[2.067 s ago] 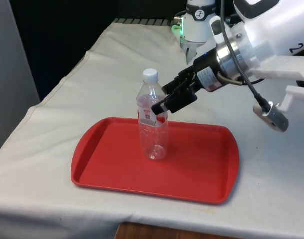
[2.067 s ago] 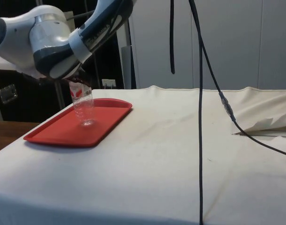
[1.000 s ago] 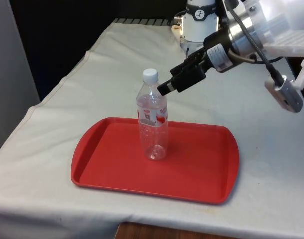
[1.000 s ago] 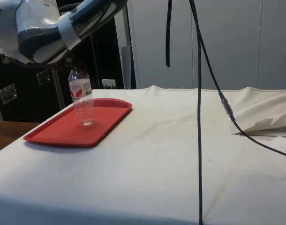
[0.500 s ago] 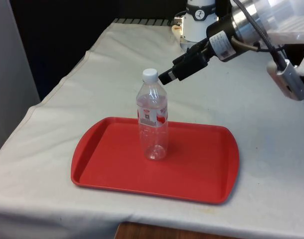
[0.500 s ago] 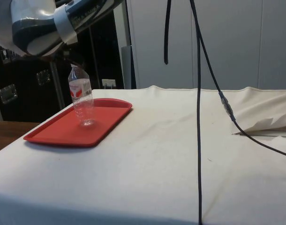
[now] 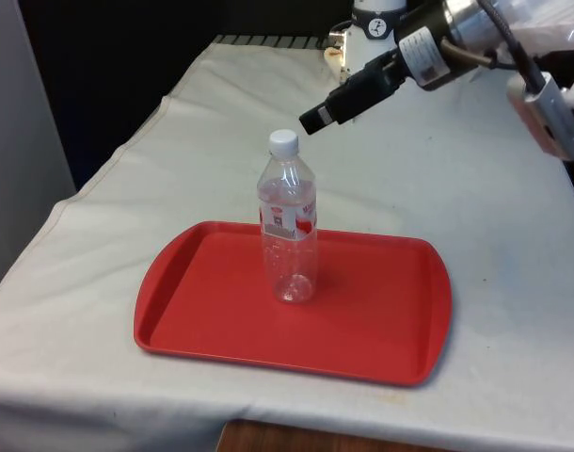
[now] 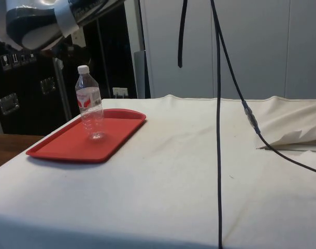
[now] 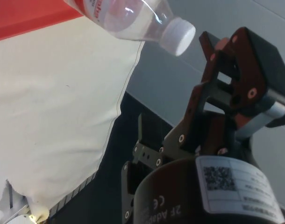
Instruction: Place the bottle upright on the tray.
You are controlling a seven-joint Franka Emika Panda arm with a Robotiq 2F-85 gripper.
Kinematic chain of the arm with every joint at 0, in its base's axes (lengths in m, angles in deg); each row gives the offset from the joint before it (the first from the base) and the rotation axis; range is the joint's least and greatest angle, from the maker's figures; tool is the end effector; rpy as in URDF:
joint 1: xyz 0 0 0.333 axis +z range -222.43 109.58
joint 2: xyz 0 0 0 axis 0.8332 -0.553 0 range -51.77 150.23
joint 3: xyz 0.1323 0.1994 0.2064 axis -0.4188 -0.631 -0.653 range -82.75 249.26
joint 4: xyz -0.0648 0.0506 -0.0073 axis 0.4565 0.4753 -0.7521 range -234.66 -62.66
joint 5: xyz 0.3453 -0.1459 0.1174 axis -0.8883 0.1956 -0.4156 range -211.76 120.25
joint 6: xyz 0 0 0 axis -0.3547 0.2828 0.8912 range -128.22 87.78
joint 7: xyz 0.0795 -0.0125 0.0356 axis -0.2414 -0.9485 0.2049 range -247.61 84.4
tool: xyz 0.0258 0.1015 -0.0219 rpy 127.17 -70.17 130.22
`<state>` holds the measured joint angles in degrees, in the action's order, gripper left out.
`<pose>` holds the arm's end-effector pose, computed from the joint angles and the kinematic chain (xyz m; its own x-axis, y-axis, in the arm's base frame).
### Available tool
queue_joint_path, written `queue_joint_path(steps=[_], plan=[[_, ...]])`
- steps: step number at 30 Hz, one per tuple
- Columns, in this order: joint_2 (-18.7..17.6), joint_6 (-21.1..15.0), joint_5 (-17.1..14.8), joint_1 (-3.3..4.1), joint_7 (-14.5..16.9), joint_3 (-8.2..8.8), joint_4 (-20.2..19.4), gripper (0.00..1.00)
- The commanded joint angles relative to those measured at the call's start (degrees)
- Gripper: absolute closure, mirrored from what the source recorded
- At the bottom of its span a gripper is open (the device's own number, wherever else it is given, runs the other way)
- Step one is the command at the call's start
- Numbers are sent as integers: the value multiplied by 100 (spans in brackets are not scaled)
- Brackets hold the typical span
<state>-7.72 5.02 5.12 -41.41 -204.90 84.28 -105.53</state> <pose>0.7534 0.0994 0.3364 -0.2361 -0.5300 0.8144 -0.9680 0.2019 -0.1492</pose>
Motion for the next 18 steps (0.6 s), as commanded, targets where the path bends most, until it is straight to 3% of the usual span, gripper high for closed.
queue_joint_path(steps=[1,13,18], plan=[[17,63,-17,6,11,-6,46,0],[0,235,0,17,11,0,258,0],[40,355,-80,-23,11,-69,418,0]])
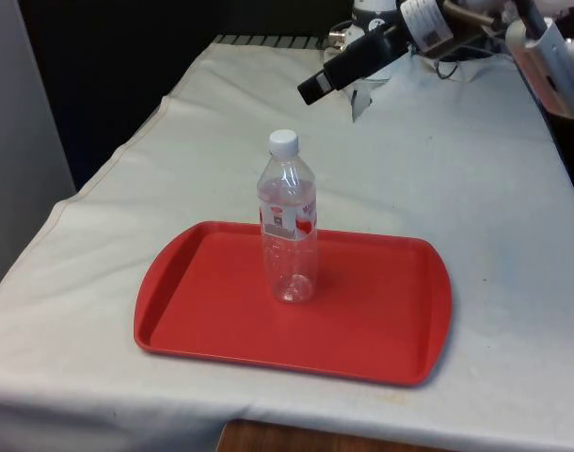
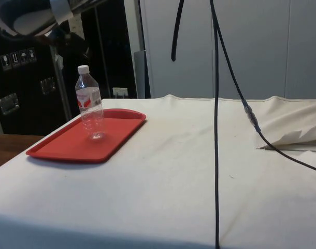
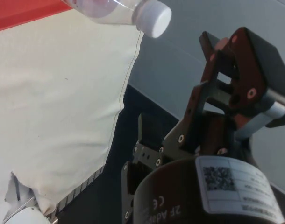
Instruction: Place the bottle upright on the tray.
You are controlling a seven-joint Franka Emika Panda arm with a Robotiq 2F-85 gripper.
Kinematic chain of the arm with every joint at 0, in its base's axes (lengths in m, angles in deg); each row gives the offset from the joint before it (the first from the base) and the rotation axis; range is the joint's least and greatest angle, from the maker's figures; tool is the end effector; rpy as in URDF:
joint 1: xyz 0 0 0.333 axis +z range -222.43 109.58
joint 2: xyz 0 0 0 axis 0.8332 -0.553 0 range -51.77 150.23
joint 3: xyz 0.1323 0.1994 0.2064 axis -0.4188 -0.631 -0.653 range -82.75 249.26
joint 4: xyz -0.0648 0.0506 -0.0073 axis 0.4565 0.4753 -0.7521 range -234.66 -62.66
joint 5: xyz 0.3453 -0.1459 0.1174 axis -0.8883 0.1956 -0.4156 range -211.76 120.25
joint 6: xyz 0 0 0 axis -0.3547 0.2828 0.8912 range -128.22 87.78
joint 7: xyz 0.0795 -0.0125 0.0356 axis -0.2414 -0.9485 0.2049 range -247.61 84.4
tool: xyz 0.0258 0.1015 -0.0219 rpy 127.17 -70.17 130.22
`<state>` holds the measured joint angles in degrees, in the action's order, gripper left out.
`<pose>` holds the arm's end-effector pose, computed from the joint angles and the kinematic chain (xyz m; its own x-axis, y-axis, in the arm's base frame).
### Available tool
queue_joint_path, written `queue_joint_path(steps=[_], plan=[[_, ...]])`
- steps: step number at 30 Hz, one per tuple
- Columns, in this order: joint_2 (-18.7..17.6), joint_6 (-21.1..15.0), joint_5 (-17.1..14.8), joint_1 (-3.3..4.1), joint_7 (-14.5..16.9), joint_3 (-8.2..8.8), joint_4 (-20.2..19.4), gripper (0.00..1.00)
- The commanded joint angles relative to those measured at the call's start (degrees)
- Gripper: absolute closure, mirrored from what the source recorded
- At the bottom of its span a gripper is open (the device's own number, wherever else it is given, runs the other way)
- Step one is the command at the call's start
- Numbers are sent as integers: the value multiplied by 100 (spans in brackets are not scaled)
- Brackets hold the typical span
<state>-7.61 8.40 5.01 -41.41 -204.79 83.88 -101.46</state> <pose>0.7523 0.0992 0.3676 -0.2845 -0.5259 0.8015 -0.9536 0.2415 -0.1800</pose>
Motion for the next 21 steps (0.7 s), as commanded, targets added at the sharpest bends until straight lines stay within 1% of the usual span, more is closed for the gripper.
queue_joint_path(steps=[1,2,3,10,11,12,13,18,20,21], plan=[[29,34,-69,-29,0,-34,34,0],[0,23,0,-6,6,-6,23,0],[29,69,-74,-40,0,-52,86,0],[40,120,-160,-63,-11,-69,223,0],[40,120,-178,-63,-17,-74,241,0],[17,115,-120,-40,0,-29,229,0],[46,115,-218,-80,-17,-74,258,0],[63,46,-344,-138,-17,-80,275,0],[74,-6,-435,-183,-11,-80,275,0],[57,69,-367,-132,0,-29,258,0]])
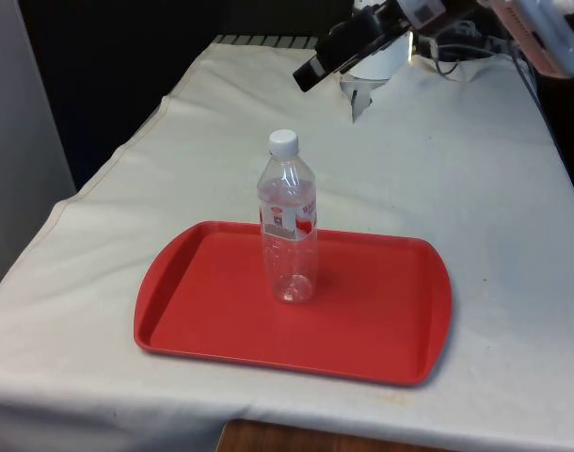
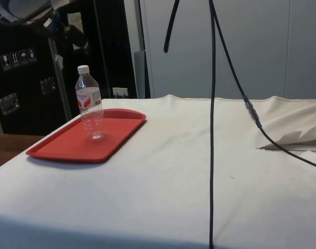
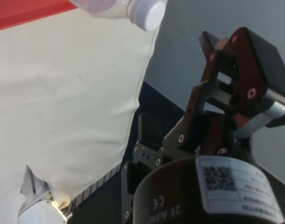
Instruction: Place the bottle upright on the tray.
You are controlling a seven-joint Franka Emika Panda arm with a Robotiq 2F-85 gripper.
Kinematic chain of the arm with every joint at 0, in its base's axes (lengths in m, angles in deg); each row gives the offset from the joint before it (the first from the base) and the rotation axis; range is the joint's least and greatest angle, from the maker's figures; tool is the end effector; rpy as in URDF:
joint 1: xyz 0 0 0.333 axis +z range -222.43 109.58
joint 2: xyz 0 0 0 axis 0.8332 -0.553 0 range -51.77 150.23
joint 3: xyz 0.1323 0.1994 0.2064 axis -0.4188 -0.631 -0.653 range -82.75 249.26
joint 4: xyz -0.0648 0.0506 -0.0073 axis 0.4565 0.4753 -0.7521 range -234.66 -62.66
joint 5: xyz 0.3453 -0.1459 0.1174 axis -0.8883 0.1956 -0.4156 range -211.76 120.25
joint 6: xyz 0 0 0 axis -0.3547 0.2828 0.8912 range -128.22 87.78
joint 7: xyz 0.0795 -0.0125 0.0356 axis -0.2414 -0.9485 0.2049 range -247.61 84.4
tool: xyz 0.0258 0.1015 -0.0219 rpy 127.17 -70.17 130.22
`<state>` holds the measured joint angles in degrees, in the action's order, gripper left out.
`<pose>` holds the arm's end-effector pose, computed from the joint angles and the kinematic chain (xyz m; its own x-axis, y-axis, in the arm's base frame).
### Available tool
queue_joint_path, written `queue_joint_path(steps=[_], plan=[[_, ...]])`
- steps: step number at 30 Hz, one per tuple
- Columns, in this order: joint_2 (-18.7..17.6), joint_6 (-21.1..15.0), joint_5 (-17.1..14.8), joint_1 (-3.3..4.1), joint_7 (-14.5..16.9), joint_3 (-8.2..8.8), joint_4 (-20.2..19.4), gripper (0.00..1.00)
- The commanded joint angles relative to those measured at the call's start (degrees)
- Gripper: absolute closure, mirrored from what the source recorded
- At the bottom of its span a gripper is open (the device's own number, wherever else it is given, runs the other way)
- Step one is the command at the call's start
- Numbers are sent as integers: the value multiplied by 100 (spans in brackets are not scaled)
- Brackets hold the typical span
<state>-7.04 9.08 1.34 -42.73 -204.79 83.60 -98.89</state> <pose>0.7530 0.0883 0.3884 -0.3283 -0.5732 0.7508 -0.9380 0.2913 -0.1877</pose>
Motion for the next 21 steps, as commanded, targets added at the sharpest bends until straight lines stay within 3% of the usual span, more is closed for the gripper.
queue_joint_path(steps=[1,5,6,7,11,14,15,16,21], plan=[[23,-86,-97,-63,-11,-52,11,0],[46,-103,-229,-120,0,-52,6,0],[11,-11,-183,-80,0,0,17,0],[52,-103,-252,-132,0,-52,0,0],[80,-97,-372,-195,11,-52,-11,0],[92,-97,-447,-229,17,-52,-23,0],[40,11,-413,-195,29,0,17,0],[97,-103,-470,-241,23,-52,-29,0],[103,-63,-533,-286,46,-40,-34,0]])
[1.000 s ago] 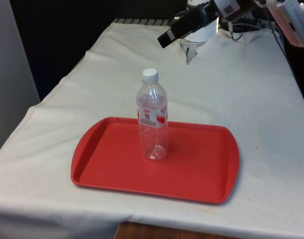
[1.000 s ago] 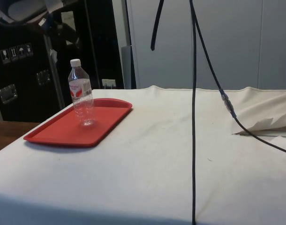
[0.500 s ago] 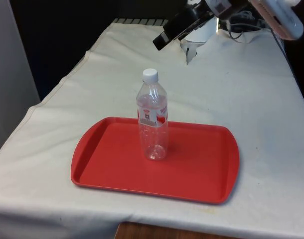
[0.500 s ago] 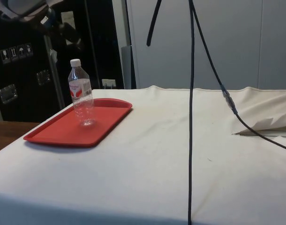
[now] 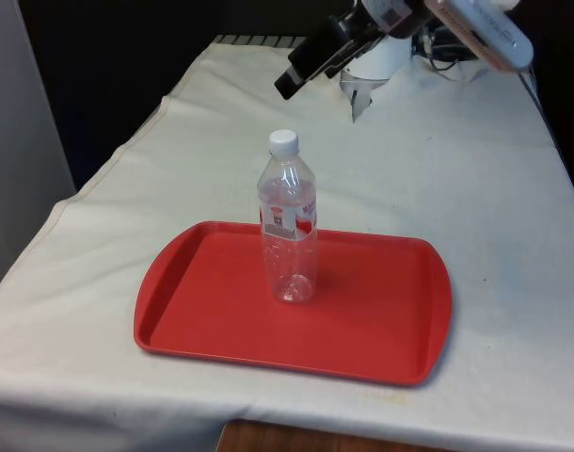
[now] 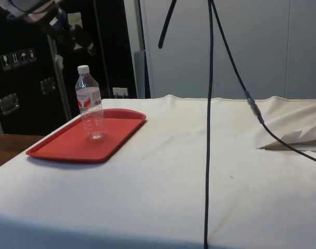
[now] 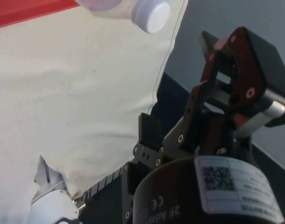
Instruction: Place the bottle upright on the tray.
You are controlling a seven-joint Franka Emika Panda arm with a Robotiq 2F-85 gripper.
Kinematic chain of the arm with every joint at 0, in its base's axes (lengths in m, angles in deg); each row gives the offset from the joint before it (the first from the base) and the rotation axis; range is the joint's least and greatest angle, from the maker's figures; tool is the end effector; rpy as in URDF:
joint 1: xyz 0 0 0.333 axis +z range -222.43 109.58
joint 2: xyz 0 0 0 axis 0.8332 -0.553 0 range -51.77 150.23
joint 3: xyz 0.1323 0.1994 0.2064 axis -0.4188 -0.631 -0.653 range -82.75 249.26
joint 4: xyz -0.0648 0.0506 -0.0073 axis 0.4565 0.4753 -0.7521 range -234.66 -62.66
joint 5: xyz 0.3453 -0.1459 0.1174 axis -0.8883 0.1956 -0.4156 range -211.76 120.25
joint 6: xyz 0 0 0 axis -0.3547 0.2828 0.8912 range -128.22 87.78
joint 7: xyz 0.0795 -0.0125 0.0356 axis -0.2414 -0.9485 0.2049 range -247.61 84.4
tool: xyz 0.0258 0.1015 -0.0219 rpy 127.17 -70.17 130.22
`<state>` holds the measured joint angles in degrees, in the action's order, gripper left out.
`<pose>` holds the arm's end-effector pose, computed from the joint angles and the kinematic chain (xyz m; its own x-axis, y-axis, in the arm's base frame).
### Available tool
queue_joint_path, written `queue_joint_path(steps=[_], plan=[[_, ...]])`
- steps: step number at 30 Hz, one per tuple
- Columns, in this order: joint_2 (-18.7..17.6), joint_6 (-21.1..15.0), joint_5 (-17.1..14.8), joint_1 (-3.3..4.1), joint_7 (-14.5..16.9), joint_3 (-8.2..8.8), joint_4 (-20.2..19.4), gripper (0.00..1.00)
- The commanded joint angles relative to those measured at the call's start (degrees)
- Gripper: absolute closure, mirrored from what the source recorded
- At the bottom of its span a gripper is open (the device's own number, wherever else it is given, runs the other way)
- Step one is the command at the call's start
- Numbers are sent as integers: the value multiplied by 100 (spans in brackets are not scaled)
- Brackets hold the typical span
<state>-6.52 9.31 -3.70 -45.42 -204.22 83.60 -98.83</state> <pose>0.7532 0.0599 0.3879 -0.3462 -0.6196 0.7045 -0.9241 0.3549 -0.1419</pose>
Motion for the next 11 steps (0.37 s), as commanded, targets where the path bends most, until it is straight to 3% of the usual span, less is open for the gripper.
queue_joint_path(steps=[1,11], plan=[[40,-69,-23,-11,-11,-34,-34,0],[11,29,0,6,-6,-6,-6,0]])
